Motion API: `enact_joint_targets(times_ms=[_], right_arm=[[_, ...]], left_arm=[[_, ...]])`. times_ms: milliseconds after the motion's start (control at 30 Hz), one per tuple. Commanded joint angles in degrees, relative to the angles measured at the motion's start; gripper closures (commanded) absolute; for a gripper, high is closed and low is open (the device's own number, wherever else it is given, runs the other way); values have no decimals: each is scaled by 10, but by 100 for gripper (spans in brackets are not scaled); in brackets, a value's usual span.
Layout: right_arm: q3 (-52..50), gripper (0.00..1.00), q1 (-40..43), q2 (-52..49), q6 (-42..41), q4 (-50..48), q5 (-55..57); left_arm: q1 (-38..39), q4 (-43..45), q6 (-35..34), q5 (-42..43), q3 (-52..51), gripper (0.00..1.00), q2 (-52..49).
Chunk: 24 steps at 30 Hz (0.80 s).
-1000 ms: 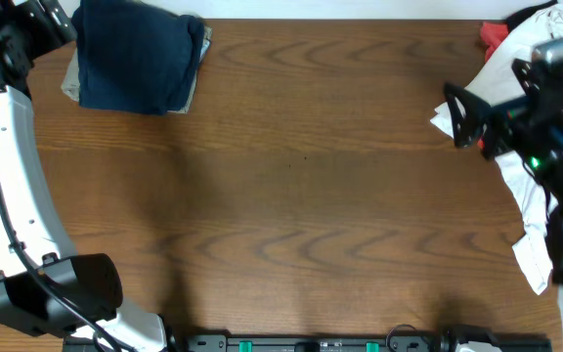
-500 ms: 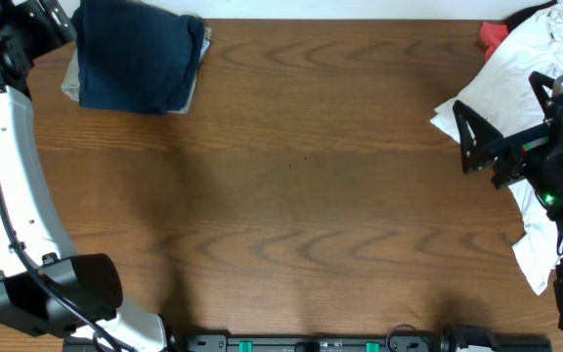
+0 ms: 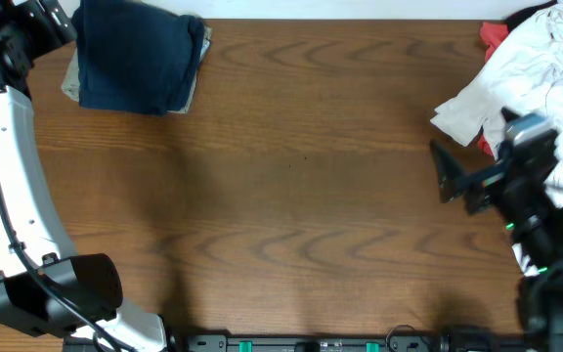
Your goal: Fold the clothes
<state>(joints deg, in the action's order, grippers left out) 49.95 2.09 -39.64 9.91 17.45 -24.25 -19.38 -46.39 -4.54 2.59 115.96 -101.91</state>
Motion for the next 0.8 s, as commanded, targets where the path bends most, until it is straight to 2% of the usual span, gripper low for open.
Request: enact_joint_targets(times_ms=[0, 133, 300, 533, 767], right_arm=[[-133, 1, -24, 65, 17, -94, 10], [-294, 1, -37, 150, 17, -226, 11], [-414, 1, -37, 264, 8, -254, 9], [-488, 1, -37, 369, 9, -254, 31], [-496, 1, -41, 394, 5, -205, 75]], left_arm=[[0, -1, -5, -3, -2, 3, -3], [0, -1, -5, -3, -2, 2, -3], [0, -1, -5, -3, -2, 2, -3], [0, -1, -5, -3, -2, 2, -3], [0, -1, -5, -3, -2, 2, -3]])
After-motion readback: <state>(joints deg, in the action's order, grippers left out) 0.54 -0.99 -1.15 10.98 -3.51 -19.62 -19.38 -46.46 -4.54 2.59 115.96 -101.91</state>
